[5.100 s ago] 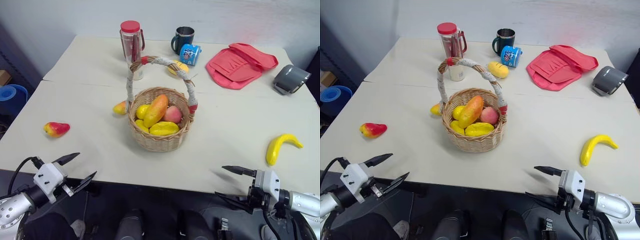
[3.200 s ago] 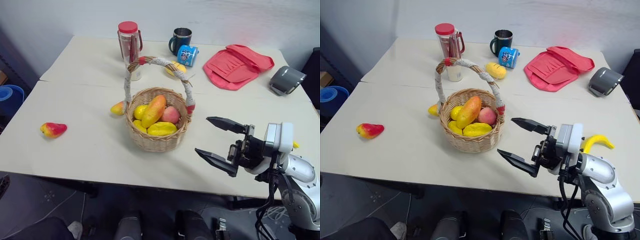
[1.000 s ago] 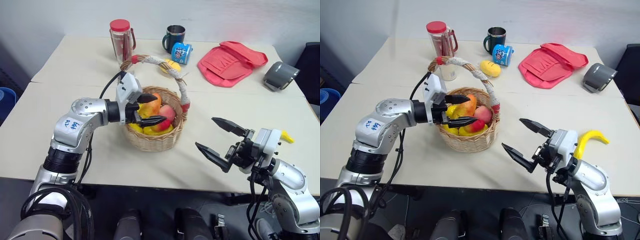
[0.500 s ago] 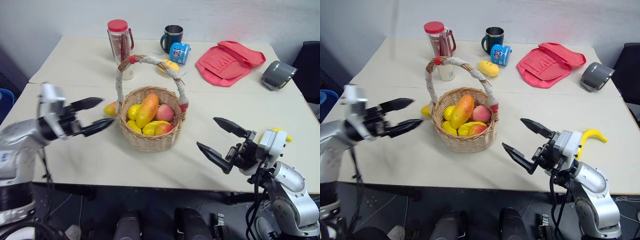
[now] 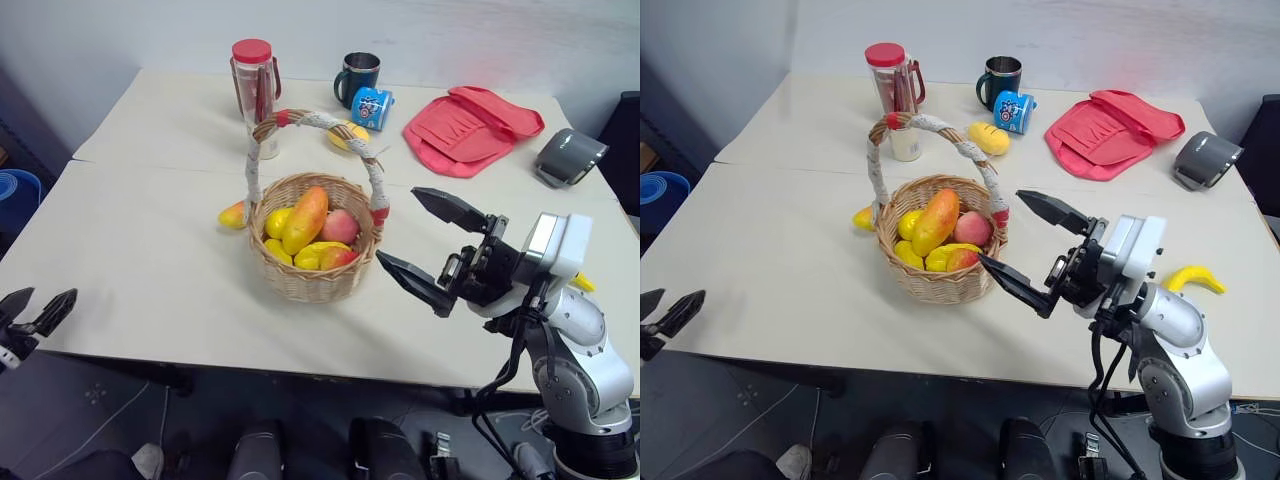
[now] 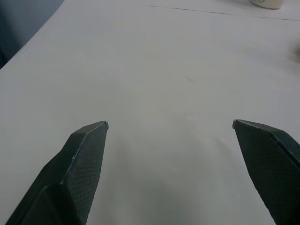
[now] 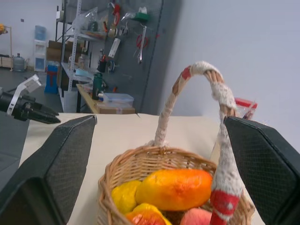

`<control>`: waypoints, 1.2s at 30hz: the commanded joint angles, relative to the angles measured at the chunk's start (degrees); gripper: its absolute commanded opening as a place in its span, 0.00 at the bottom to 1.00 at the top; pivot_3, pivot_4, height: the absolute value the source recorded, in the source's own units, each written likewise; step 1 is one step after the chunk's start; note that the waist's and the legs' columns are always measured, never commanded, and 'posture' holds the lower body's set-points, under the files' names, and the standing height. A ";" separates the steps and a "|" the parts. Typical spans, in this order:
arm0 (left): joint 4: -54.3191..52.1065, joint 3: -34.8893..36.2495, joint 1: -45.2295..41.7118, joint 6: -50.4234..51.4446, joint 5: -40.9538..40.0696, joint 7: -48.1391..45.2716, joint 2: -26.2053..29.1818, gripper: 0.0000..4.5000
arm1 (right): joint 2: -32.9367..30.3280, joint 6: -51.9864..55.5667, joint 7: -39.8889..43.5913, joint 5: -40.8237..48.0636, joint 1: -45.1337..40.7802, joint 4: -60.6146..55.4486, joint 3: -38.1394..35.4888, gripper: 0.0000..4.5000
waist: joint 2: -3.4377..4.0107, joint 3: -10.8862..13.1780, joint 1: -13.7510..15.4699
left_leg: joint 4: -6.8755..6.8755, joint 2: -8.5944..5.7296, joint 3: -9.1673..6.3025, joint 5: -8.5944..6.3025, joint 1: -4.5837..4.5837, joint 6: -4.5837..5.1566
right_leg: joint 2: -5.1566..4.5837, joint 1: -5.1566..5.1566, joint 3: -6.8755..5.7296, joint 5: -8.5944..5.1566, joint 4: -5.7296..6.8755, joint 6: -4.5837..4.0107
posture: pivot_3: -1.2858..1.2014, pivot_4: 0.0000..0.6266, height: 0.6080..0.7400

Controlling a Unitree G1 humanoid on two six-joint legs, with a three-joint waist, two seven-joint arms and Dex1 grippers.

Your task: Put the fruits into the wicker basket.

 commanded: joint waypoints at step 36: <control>47.48 -33.23 -56.41 -19.74 24.28 -4.23 -6.76 0.42 | -2.96 1.75 -3.23 -1.07 5.19 -6.70 -1.59 1.00 | -0.25 0.10 -1.14 | 0.50 -0.03 1.34 -0.01 -0.18 -0.14 | 0.25 -0.51 0.06 0.11 0.41 0.12 | 0.52 0.24 1.00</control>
